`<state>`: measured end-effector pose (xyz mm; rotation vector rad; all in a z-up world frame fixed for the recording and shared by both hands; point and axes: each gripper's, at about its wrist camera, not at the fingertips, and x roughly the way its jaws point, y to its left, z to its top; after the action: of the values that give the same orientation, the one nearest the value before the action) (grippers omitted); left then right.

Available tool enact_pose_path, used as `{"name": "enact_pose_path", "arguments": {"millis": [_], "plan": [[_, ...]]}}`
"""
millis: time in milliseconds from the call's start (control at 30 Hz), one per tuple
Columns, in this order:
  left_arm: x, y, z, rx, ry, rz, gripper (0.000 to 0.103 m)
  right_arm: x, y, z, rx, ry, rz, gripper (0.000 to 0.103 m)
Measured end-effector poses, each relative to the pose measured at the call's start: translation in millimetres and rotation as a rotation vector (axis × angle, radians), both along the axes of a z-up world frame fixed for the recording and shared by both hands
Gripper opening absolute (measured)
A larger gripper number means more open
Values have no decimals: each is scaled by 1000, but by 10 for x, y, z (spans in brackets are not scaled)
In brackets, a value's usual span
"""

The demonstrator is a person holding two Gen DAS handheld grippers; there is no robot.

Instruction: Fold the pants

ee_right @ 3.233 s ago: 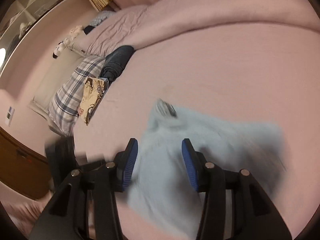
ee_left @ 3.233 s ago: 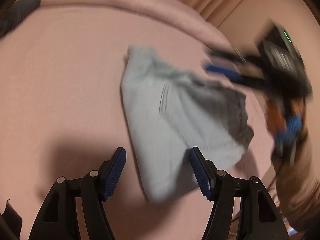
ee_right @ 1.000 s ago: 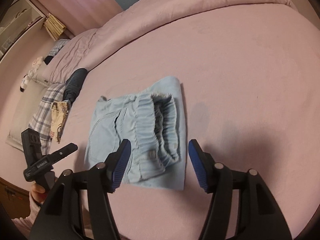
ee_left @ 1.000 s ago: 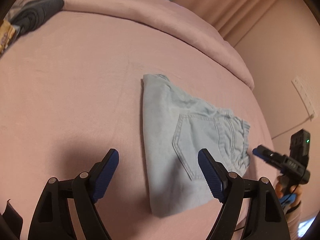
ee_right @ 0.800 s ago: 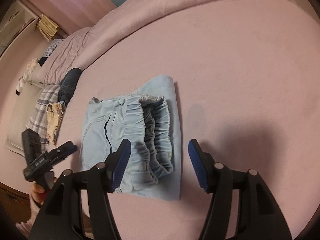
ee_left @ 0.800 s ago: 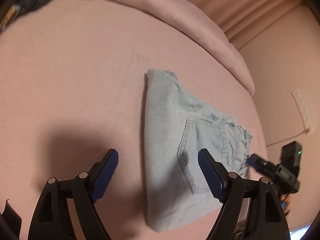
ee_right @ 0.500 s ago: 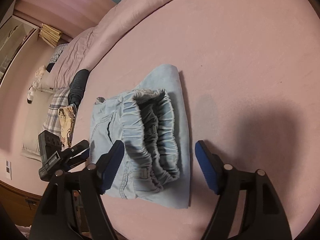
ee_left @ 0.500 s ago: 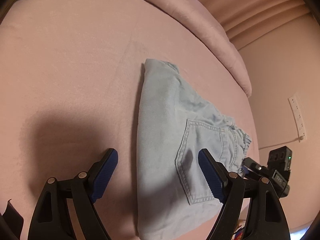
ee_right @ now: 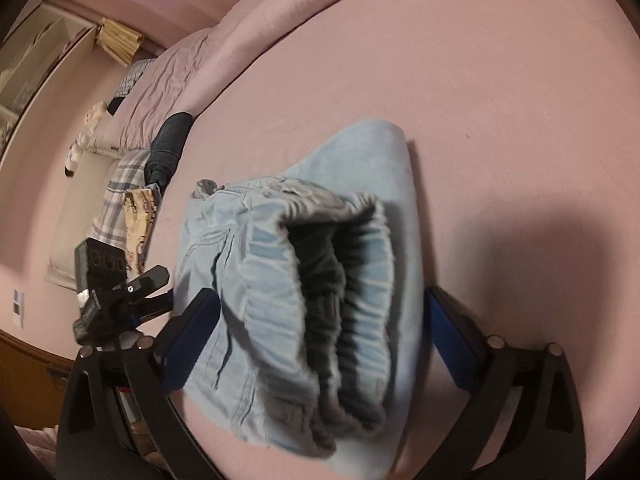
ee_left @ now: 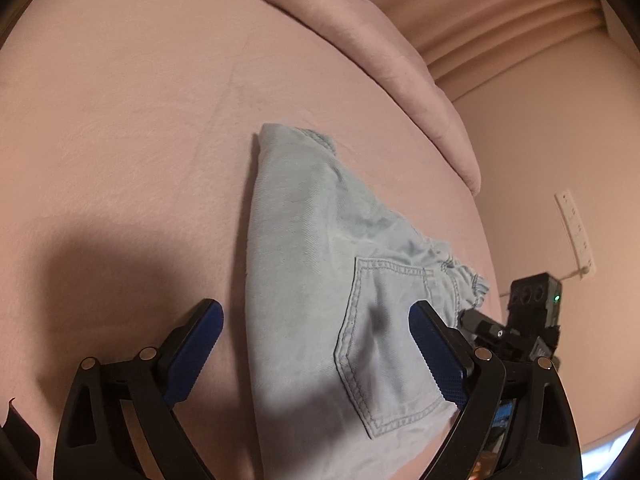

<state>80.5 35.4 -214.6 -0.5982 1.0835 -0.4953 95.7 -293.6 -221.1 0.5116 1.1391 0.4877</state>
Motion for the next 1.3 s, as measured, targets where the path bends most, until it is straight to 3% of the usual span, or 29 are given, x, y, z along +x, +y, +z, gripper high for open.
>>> {"name": "enact_pose_path", "arguments": {"millis": [100,167,267,367,533,700,767,933,1300], "plan": [[-49,-61,31,46,-34,-27,93,-3,71,-2,-39,-37,3,101],[-89,-109,40,80,-49,-46,84,-36,129,0,-85,-66,21,100],[-130,-124,50,118,-64,-58,66,-97,176,6,-147,-101,52,91],[-149,-118,31,117,-67,-63,50,-98,134,-16,-134,-111,42,82],[-185,-158,42,160,-87,-53,40,-147,239,26,-199,-150,46,60],[-241,-235,103,227,-133,-40,30,-202,368,123,-272,-184,34,47],[-247,-236,143,238,-148,-33,19,-238,440,188,-318,-207,27,43],[-342,-275,347,284,-215,-23,12,-373,622,453,-429,-319,36,39],[-521,6,839,351,-335,47,12,-499,783,842,-403,-433,70,38]]}}
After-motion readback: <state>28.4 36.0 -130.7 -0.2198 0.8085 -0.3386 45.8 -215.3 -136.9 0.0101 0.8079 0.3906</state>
